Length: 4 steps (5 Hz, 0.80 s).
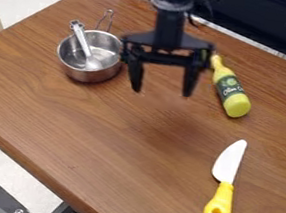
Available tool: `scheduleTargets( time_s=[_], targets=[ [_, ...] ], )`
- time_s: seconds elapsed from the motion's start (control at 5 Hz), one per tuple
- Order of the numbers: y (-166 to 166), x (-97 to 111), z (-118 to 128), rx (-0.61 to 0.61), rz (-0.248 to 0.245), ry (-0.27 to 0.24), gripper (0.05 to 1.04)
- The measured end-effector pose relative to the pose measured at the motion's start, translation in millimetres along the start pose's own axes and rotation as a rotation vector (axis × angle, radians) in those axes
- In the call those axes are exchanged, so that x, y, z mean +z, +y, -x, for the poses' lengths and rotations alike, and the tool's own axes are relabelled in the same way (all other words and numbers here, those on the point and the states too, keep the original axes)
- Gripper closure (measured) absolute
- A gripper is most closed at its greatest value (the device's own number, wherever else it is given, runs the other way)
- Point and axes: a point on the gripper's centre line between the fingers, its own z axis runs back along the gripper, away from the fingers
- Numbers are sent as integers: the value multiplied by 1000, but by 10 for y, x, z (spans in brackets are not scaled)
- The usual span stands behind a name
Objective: Move spoon out of silver pot and placed on the table
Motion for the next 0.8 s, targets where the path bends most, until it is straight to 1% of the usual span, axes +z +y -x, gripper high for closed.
scheduleTargets(
  time_s=[0.2,0.4,0.6,0.8],
  targets=[
    [163,58,-167,36,6,-30,83],
    [327,206,-413,67,18,-92,83],
    [526,445,-671,106,34,-153,83],
    [726,484,-888,133,53,-192,83]
  ],
)
